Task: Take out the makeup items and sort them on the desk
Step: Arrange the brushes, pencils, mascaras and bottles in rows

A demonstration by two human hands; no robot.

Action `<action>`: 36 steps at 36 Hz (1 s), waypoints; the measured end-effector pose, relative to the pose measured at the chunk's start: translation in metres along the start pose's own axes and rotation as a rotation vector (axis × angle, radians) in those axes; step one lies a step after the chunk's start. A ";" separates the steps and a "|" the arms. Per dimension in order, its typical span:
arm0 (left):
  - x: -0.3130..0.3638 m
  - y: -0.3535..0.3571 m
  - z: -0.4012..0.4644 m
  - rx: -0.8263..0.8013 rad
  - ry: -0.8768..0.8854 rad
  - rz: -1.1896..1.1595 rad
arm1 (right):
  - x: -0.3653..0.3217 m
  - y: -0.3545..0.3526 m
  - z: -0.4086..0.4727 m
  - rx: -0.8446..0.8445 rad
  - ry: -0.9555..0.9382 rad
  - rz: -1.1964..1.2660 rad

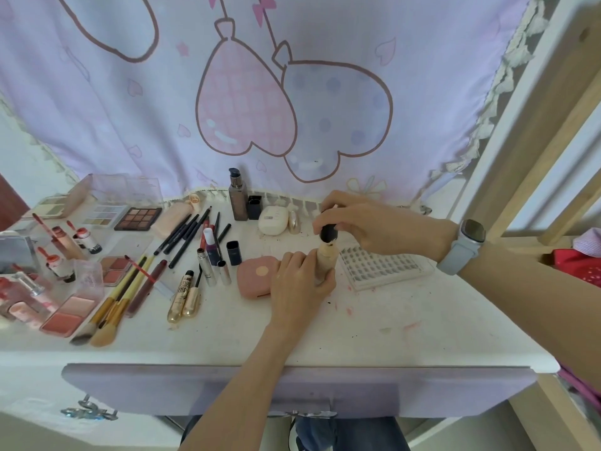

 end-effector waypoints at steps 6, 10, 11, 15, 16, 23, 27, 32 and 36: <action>0.000 0.000 0.000 -0.001 0.001 0.012 | 0.001 -0.019 0.000 0.067 0.092 0.179; 0.000 0.000 0.000 0.003 0.004 0.009 | 0.004 -0.023 -0.002 0.098 0.103 0.211; 0.000 0.000 0.000 0.003 0.004 0.011 | 0.005 -0.022 -0.003 0.099 0.106 0.217; -0.001 0.000 0.000 0.007 0.004 0.019 | 0.008 -0.022 -0.004 0.125 0.104 0.250; -0.001 -0.001 -0.001 0.004 0.003 0.018 | 0.009 -0.022 -0.004 0.137 0.106 0.261; 0.001 -0.001 0.000 -0.001 -0.006 0.014 | 0.019 -0.037 -0.010 0.269 0.224 0.389; 0.001 -0.002 -0.001 0.000 -0.017 0.078 | 0.031 -0.037 -0.021 0.460 0.313 0.690; 0.002 -0.003 -0.002 -0.001 -0.038 0.075 | 0.043 0.000 -0.032 0.618 0.457 1.482; 0.001 -0.005 0.001 -0.032 -0.115 0.041 | 0.042 0.031 -0.036 0.638 0.558 1.830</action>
Point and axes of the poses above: each hand's wrist, its own z-axis towards the middle knuckle, its own y-axis out of the palm, x = y × z, the point moved 2 cm from there along z, towards the middle knuckle, and after that the axes turned 3 degrees about y, right-handed, at the moved point
